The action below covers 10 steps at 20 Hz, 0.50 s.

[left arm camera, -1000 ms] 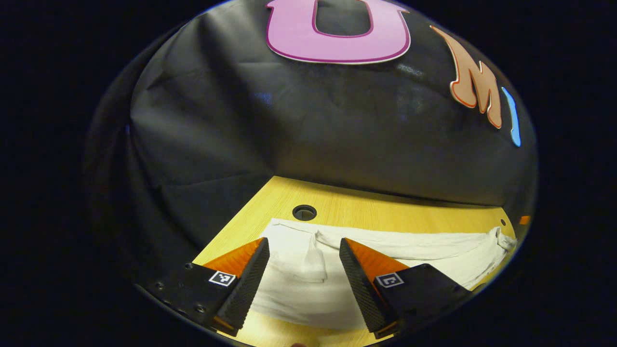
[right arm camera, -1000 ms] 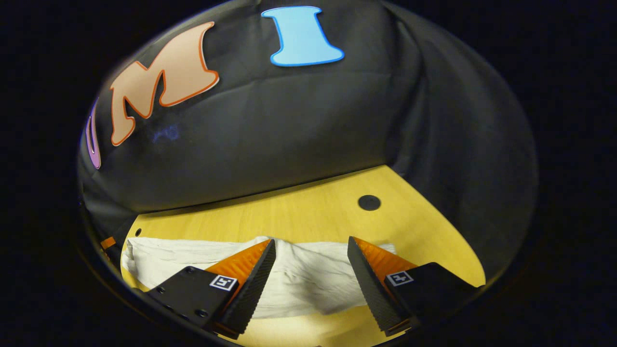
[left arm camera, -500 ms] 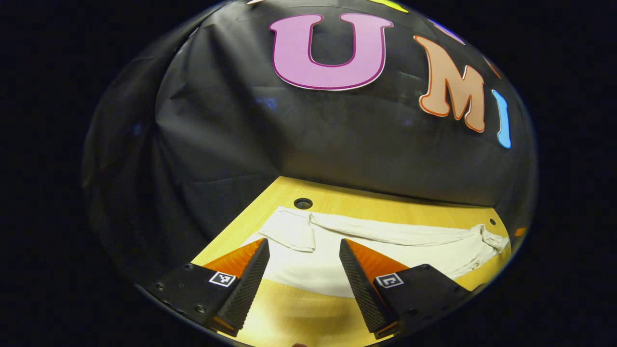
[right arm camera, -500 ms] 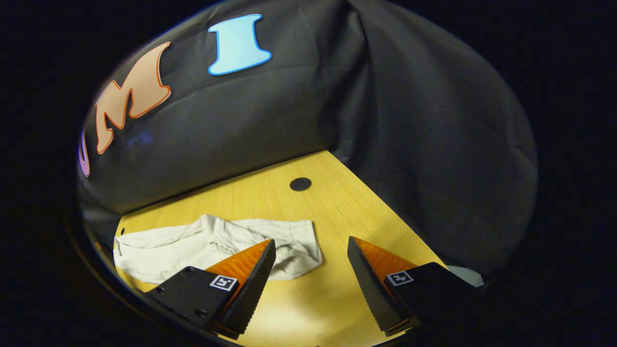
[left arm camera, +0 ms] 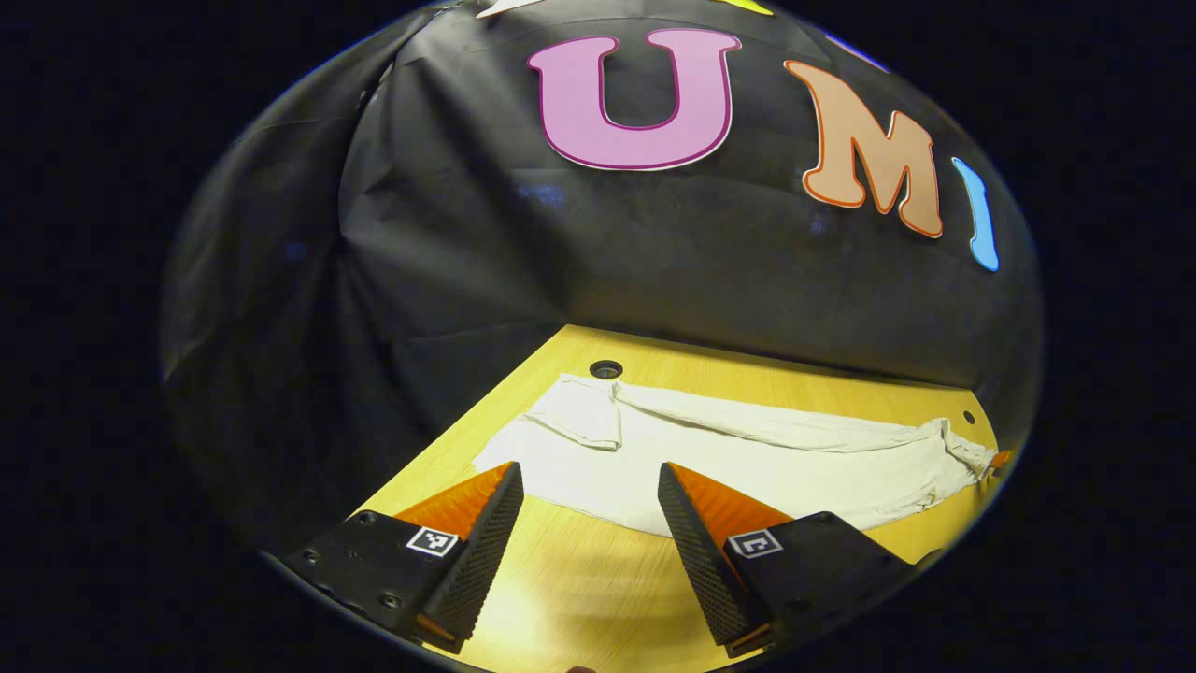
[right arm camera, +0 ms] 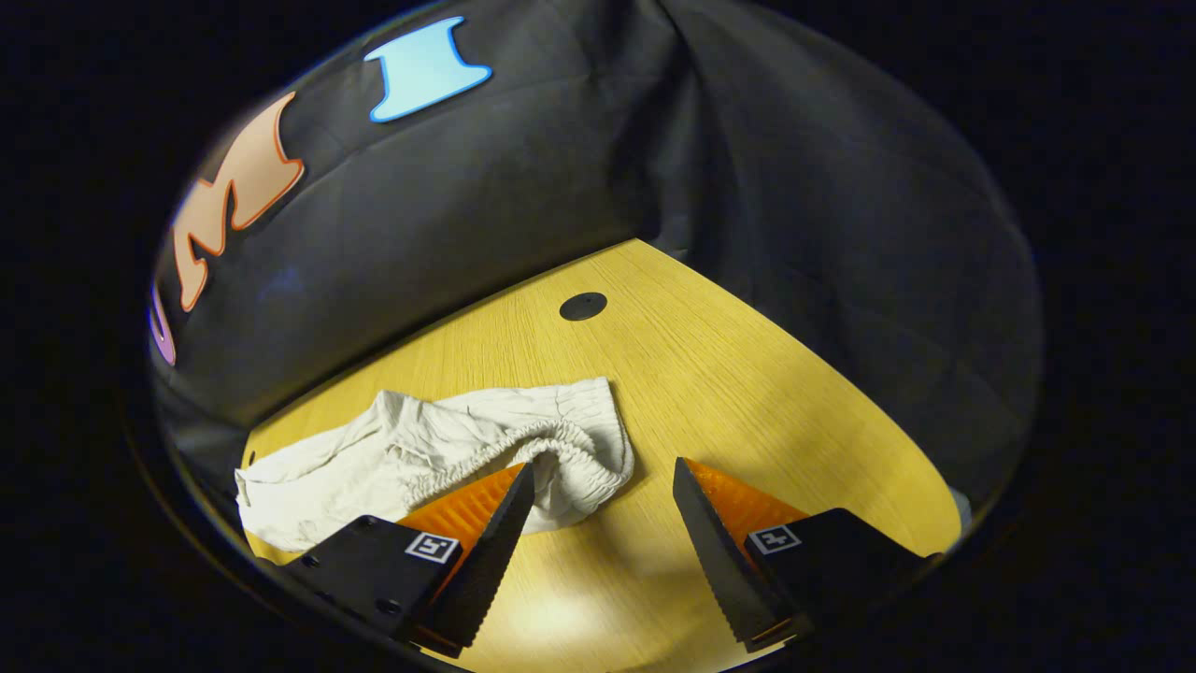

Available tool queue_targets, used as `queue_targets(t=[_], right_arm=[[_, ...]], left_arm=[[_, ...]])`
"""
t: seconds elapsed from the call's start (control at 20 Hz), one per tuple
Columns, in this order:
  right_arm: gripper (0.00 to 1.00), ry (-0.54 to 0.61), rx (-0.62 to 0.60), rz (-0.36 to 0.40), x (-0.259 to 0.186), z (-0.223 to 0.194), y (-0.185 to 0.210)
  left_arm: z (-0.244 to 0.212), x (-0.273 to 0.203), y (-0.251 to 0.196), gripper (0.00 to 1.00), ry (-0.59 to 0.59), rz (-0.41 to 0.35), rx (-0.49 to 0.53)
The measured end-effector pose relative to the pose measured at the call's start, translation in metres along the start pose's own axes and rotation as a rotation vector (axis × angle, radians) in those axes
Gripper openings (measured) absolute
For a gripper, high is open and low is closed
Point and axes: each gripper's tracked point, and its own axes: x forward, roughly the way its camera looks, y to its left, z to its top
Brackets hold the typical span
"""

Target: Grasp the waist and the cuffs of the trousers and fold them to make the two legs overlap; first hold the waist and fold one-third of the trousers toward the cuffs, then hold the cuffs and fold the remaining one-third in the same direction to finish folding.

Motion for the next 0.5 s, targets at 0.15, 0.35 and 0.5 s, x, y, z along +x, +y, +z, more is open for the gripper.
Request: queue_targets(t=[0.15,0.35,0.5], right_arm=[[0.89,0.02,0.102,0.043,0.012,0.0,0.001],[0.88,0.036,0.165,0.081,0.025,-0.006,0.009],[0.5,0.044,0.178,0.056,0.028,-0.006,0.003]], left_arm=[[-0.004,-0.007,-0.005,0.89,0.004,0.004,-0.006],[-0.007,-0.013,-0.012,0.89,0.008,0.009,0.015],[-0.005,-0.016,-0.019,0.88,0.003,0.001,0.012]])
